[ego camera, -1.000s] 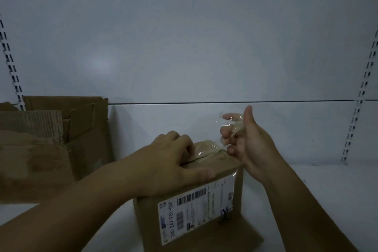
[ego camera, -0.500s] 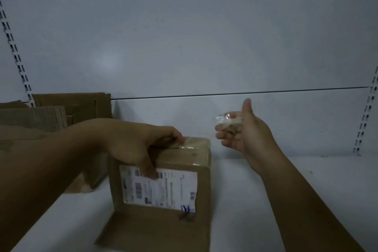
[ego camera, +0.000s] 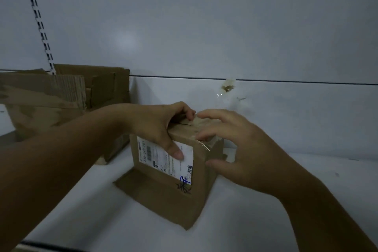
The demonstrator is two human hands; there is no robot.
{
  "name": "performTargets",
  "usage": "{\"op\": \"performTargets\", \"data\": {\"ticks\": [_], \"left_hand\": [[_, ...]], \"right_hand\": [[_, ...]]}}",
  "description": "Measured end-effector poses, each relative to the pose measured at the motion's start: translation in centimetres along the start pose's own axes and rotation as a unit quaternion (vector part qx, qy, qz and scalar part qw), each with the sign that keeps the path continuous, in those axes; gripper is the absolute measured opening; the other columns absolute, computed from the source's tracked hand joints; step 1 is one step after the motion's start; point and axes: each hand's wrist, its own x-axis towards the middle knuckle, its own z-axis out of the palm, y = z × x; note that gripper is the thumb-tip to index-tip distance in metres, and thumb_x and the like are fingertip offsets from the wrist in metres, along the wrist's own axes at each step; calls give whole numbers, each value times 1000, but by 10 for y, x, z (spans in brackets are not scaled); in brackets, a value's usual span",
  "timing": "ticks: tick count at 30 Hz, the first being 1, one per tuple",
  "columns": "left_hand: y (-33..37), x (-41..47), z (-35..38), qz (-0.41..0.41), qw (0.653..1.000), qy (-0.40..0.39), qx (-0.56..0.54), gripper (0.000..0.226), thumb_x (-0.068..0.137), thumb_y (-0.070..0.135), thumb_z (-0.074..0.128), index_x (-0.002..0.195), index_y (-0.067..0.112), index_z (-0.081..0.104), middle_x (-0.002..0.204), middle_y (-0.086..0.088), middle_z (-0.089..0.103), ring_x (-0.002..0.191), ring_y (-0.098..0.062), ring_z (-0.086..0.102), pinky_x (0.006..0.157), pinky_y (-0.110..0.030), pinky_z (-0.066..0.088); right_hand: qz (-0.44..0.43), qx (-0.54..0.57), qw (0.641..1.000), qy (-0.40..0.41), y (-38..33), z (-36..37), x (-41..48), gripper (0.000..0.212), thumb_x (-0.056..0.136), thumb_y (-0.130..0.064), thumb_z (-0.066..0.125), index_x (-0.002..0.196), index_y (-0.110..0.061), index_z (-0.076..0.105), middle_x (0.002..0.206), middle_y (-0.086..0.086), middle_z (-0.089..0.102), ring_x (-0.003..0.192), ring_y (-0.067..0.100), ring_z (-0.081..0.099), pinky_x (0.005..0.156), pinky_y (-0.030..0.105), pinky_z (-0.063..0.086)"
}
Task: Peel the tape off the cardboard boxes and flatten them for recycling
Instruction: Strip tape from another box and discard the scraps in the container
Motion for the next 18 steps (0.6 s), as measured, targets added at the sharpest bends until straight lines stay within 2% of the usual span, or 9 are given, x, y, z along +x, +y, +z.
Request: {"op": "performTargets", "data": {"ticks": [4, 8, 11, 15, 18], "left_hand": [[-5, 1, 1, 4, 1000, 1, -5, 74, 69, 26, 83, 123, 32, 34, 113, 8, 62, 99, -11, 66, 84, -29, 56], [-5, 0, 2, 4, 1000, 4, -2, 76, 70, 25, 82, 127, 29, 33, 115, 9, 61, 99, -10, 66, 82, -25, 56], [-6, -1, 5, 6, 1000, 5, -1, 76, 69, 25, 82, 127, 28, 33, 115, 8, 61, 99, -10, 66, 83, -27, 56], [-8, 0, 6, 18, 1000, 8, 1, 77, 67, 26, 85, 125, 28, 34, 118, 6, 60, 101, -13, 65, 84, -32, 56], [-9, 0, 7, 21, 999, 20, 28, 79, 64, 30, 86, 123, 31, 34, 121, 9, 56, 104, -10, 62, 86, -29, 55]], "right_hand": [[-22, 0, 999, 47, -1, 5, 2, 35, 66, -27, 71, 100, -28, 65, 124, -6, 58, 112, 5, 48, 90, 10, 33], [-24, 19, 999, 39, 0, 7, 2, 22, 69, -28, 71, 90, -29, 67, 119, -11, 59, 109, 4, 51, 86, 13, 41], [-37, 29, 998, 39, 1, 8, 3, 13, 74, -35, 63, 82, -26, 69, 118, -11, 58, 109, 4, 53, 86, 16, 47], [-24, 71, 997, 20, -2, 11, 3, 3, 77, -34, 59, 76, -32, 61, 111, -17, 59, 107, -1, 53, 86, 12, 43], [34, 153, 988, 12, -6, 14, 2, 12, 78, -26, 63, 73, -33, 55, 102, -18, 63, 105, -3, 54, 85, 6, 39]]}}
